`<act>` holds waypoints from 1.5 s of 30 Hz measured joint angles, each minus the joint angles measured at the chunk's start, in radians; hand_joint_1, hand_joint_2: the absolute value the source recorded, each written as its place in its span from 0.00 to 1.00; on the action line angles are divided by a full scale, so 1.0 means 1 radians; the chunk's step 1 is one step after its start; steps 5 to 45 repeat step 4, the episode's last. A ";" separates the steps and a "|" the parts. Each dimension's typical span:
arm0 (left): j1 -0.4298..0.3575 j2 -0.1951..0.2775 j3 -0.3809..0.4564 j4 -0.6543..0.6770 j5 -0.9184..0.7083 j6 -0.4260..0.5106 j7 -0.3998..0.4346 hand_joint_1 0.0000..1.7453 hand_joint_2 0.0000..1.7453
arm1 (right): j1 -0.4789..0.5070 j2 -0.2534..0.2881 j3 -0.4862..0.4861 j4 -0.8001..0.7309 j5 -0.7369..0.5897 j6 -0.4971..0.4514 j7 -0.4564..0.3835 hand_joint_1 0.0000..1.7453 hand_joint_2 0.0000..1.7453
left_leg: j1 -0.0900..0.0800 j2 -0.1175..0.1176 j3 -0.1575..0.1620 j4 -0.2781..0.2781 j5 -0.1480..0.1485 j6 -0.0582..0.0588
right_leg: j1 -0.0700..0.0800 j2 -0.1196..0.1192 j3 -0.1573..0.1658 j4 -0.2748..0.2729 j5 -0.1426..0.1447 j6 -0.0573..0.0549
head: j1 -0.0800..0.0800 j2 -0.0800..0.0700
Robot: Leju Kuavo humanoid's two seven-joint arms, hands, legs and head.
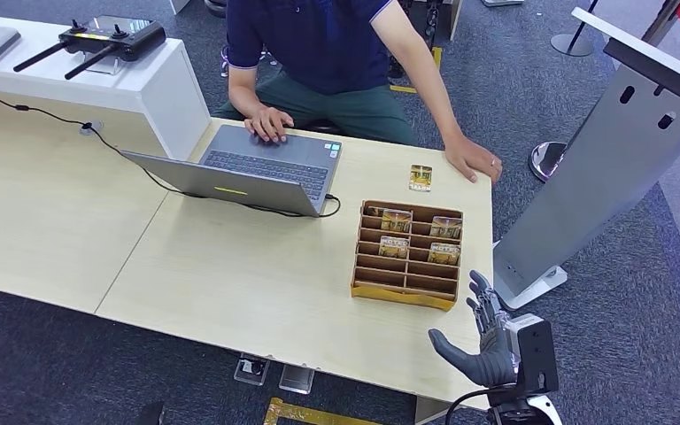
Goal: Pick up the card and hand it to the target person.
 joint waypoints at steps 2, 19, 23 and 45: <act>0.000 0.000 0.000 0.000 -0.003 -0.002 0.000 0.00 0.00 | 0.000 0.000 0.000 0.000 0.000 -0.002 0.000 0.00 1.00 | 0.000 0.000 0.000 0.000 0.000 0.000 | 0.000 0.000 0.000 0.000 0.000 0.000 | 0.000 0.000; 0.000 0.000 0.000 0.000 -0.004 -0.003 0.000 0.00 0.00 | 0.000 0.000 0.000 0.000 0.000 -0.004 0.000 0.00 1.00 | 0.000 0.000 0.000 0.000 0.000 0.000 | 0.000 0.000 0.000 0.000 0.000 0.000 | 0.000 0.000; 0.000 0.000 0.000 0.000 -0.004 -0.003 0.000 0.00 0.00 | 0.000 0.000 0.000 0.000 0.000 -0.004 0.000 0.00 1.00 | 0.000 0.000 0.000 0.000 0.000 0.000 | 0.000 0.000 0.000 0.000 0.000 0.000 | 0.000 0.000; 0.000 0.000 0.000 0.000 -0.004 -0.003 0.000 0.00 0.00 | 0.000 0.000 0.000 0.000 0.000 -0.004 0.000 0.00 1.00 | 0.000 0.000 0.000 0.000 0.000 0.000 | 0.000 0.000 0.000 0.000 0.000 0.000 | 0.000 0.000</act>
